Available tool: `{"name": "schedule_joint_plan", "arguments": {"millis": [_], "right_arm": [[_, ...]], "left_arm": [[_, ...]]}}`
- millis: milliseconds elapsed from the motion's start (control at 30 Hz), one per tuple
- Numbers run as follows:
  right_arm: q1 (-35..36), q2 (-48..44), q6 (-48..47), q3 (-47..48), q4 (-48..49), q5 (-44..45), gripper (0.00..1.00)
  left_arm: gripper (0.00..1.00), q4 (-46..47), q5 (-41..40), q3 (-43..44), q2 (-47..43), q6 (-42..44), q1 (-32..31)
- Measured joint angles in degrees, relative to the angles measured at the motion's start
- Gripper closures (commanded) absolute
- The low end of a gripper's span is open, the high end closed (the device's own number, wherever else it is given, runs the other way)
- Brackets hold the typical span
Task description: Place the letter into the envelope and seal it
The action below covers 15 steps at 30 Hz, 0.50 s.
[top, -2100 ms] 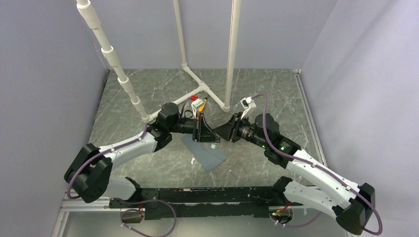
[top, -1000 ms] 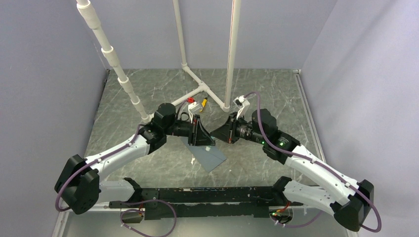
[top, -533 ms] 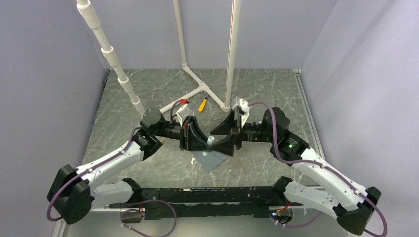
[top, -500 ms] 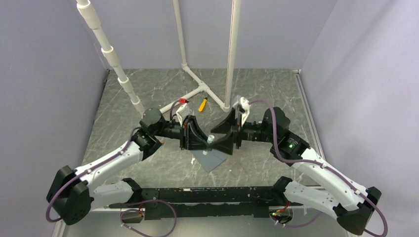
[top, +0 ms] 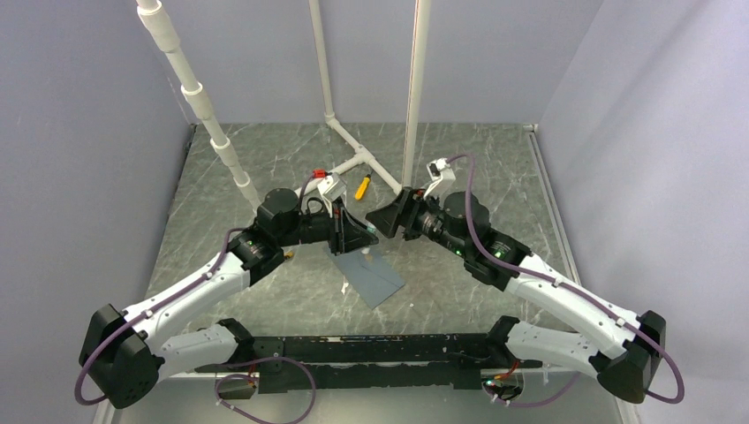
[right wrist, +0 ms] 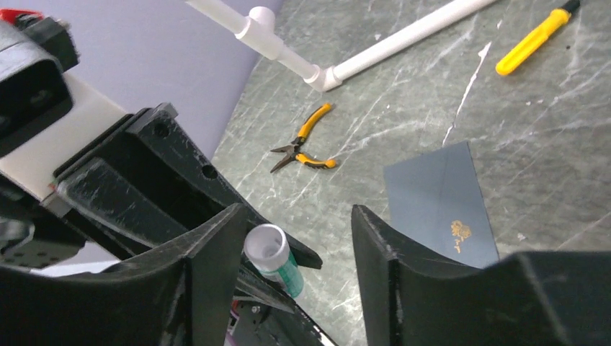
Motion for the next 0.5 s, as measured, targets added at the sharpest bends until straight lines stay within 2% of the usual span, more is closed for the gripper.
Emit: {"name": "schedule_joint_plan", "arguments": {"millis": [133, 233, 300, 367, 433, 500], "right_arm": [[0.59, 4.00, 0.85, 2.36, -1.14, 1.27, 0.53], [1.03, 5.70, 0.98, 3.61, -1.46, 1.53, 0.76], [1.40, 5.75, 1.16, 3.74, -1.53, 1.81, 0.81], [1.57, 5.75, 1.38, 3.80, -1.60, 1.79, 0.81], [1.60, 5.75, 1.36, 3.80, -1.75, 1.31, 0.71], [1.60, 5.75, 1.44, 3.80, -1.73, 0.66, 0.55]], "left_arm": [[0.97, -1.49, -1.88, 0.02, 0.09, 0.61, -0.02], [0.98, -2.32, -3.10, 0.04, 0.09, 0.72, -0.02], [0.98, -2.97, -3.54, 0.09, 0.09, 0.81, -0.02], [0.98, -3.56, -3.72, 0.17, 0.07, 0.81, -0.02], [0.97, -4.00, -3.87, 0.22, 0.07, 0.76, -0.02], [0.97, -4.72, -3.96, 0.50, 0.07, 0.63, -0.02]]}}
